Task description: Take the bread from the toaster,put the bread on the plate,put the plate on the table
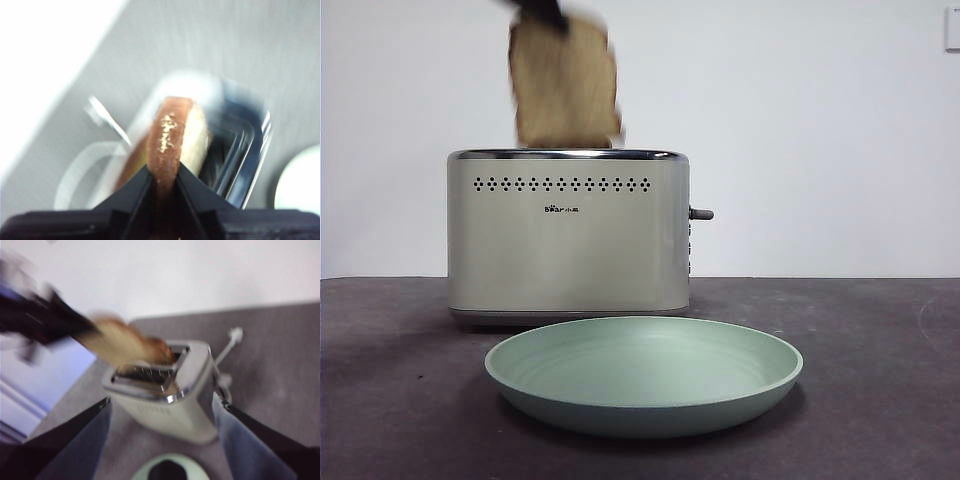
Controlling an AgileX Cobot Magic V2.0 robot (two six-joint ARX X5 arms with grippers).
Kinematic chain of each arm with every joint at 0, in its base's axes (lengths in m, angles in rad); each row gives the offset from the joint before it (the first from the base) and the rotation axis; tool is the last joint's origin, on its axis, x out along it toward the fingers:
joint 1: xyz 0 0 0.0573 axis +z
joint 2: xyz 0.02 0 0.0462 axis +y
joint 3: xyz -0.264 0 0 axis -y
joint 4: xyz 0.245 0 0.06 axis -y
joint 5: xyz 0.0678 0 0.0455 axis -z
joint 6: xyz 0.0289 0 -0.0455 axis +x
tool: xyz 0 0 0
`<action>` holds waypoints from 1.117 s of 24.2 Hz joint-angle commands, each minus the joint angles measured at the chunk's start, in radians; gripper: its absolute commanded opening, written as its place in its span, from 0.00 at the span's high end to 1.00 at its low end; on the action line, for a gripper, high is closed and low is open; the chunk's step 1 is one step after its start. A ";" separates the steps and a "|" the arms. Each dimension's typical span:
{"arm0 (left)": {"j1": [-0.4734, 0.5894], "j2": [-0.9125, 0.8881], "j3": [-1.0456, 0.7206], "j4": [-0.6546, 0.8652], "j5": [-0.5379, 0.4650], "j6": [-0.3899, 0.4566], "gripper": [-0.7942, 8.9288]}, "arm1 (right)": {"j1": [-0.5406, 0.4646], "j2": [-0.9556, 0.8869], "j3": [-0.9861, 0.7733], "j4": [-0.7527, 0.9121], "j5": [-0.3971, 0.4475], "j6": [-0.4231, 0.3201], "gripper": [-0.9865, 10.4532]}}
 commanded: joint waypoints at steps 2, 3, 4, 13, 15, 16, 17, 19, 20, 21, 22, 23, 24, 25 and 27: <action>-0.033 -0.030 0.204 -0.077 0.023 -0.127 0.93 | 0.003 0.037 0.002 -0.113 0.005 -0.067 0.61; -0.043 -0.038 0.243 -0.108 0.041 -0.150 0.93 | 0.003 0.051 0.002 -0.147 0.006 -0.080 0.61; -0.056 -0.051 0.268 -0.141 0.047 -0.172 0.93 | 0.004 0.069 0.002 -0.179 0.006 -0.096 0.61; -0.147 -0.121 0.273 -0.298 -0.056 -0.341 0.93 | 0.122 0.229 0.002 -0.282 0.135 -0.163 0.61; -0.161 -0.130 0.273 -0.300 -0.095 -0.364 0.93 | 0.156 0.267 0.002 -0.285 0.135 -0.169 0.61; -0.172 -0.133 0.273 -0.300 -0.125 -0.378 0.93 | 0.169 0.288 0.002 -0.288 0.135 -0.175 0.61; -0.182 -0.137 0.273 -0.301 -0.150 -0.386 0.93 | 0.178 0.306 0.001 -0.290 0.137 -0.181 0.61; -0.207 -0.144 0.267 -0.303 -0.189 -0.405 0.93 | 0.194 0.345 0.001 -0.297 0.138 -0.198 0.61; -0.217 -0.151 0.257 -0.303 -0.200 -0.409 0.93 | 0.200 0.362 0.001 -0.297 0.138 -0.202 0.61; -0.227 -0.163 0.237 -0.303 -0.209 -0.411 0.93 | 0.204 0.381 0.001 -0.297 0.138 -0.204 0.61; -0.234 -0.181 0.206 -0.303 -0.218 -0.411 0.93 | 0.205 0.399 0.001 -0.297 0.138 -0.206 0.61; -0.241 -0.200 0.173 -0.303 -0.231 -0.411 0.93 | 0.205 0.414 0.001 -0.297 0.138 -0.211 0.61; -0.248 -0.226 0.124 -0.303 -0.249 -0.412 0.93 | 0.205 0.431 0.001 -0.298 0.143 -0.219 0.61; -0.256 -0.256 0.067 -0.303 -0.267 -0.415 0.93 | 0.205 0.447 0.001 -0.299 0.159 -0.222 0.61; -0.272 -0.319 -0.051 -0.303 -0.293 -0.422 0.93 | 0.205 0.476 0.001 -0.309 0.194 -0.231 0.61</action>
